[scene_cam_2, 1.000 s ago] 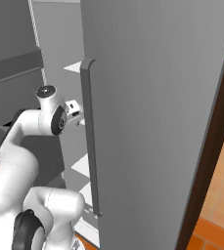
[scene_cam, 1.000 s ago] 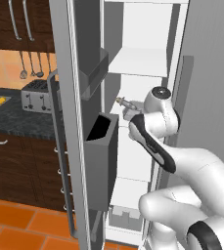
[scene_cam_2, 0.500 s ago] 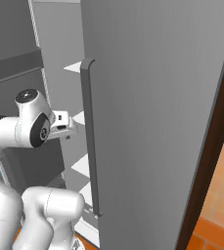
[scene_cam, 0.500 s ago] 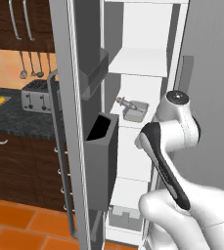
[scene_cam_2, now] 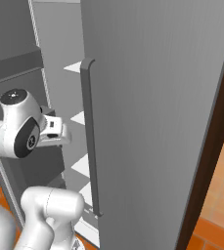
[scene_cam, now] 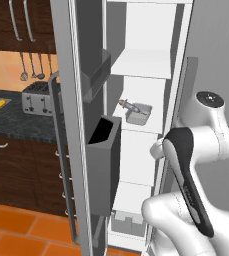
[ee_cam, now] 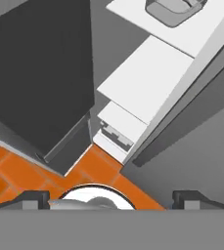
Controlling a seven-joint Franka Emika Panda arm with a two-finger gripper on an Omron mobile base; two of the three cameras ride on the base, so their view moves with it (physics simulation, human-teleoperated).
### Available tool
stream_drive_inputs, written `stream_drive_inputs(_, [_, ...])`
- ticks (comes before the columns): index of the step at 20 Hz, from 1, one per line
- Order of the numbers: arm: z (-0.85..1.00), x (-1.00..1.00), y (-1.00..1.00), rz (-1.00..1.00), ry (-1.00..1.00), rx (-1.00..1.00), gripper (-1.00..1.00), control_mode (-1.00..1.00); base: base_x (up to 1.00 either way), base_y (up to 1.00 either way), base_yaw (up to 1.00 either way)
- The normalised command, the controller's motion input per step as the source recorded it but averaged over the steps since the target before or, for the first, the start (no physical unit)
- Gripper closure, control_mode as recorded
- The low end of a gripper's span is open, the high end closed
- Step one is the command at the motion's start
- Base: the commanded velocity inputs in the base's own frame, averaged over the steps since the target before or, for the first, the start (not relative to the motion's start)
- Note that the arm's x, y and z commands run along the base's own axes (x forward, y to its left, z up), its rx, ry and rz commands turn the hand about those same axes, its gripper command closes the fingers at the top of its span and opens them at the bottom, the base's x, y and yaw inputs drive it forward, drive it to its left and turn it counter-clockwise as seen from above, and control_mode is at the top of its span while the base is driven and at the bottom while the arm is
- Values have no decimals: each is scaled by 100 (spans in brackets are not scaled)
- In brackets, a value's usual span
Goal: Take the meat container that has the fish and place it on the second highest rack of the freezer. Then take the vegetable container that has the lemon wedge and corn and place it on the highest rack of the freezer.
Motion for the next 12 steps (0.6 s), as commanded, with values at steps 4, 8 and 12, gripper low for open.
stream_drive_inputs(4, [14, -56, 0, -7, 7, 6, -100, -100, 0, 0, 0])
stream_drive_inputs(8, [18, -39, -2, -19, 0, 0, -100, -100, 0, 0, 0])
stream_drive_inputs(12, [13, -28, -1, -17, 0, 3, -100, -100, 0, 0, 0])
